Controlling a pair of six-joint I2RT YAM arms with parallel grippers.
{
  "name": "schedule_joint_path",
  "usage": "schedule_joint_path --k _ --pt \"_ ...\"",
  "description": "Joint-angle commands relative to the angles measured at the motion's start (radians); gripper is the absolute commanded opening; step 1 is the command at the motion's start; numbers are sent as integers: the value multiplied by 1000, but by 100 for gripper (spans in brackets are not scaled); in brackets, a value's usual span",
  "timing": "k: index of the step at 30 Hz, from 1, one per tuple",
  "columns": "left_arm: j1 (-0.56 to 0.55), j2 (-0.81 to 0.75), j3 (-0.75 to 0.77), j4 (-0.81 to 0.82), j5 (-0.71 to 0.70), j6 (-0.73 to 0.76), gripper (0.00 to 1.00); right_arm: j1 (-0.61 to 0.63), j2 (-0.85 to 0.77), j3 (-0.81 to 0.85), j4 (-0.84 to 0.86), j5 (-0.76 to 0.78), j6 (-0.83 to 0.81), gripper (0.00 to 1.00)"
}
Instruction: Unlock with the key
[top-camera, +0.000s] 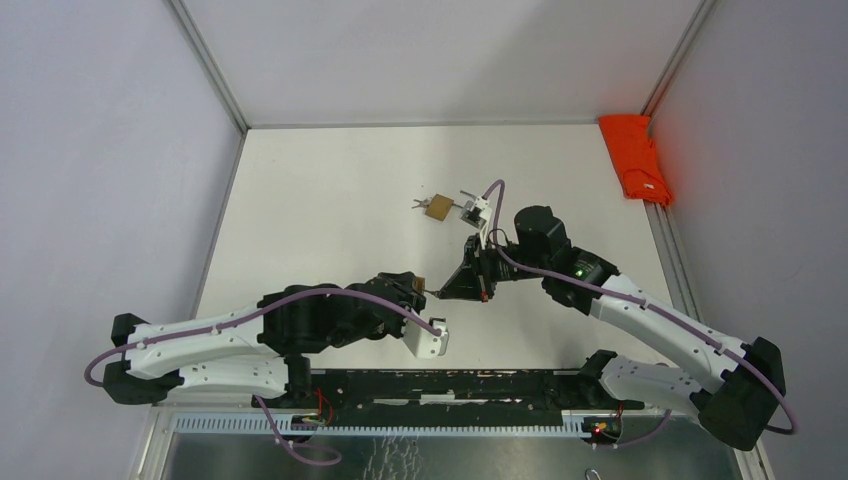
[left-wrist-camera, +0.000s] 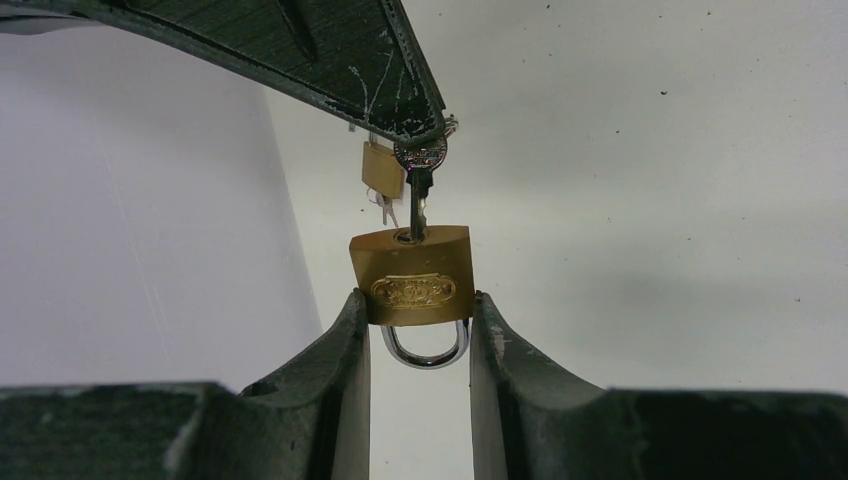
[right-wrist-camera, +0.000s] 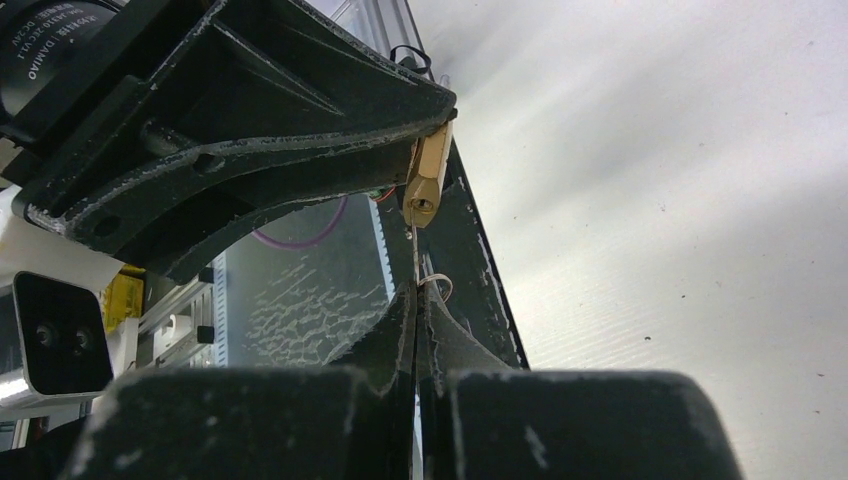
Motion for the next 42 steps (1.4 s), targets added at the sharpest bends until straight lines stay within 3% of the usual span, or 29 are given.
schedule_joint_path --k 1,22,42 --pt "-7 -7 49 36 -6 -31 2 4 -11 -1 46 14 0 0" --pt "-6 -11 46 22 5 -52 2 4 -36 41 12 90 -28 0" --pt "-6 2 56 25 5 -51 2 26 -54 8 65 51 21 0"
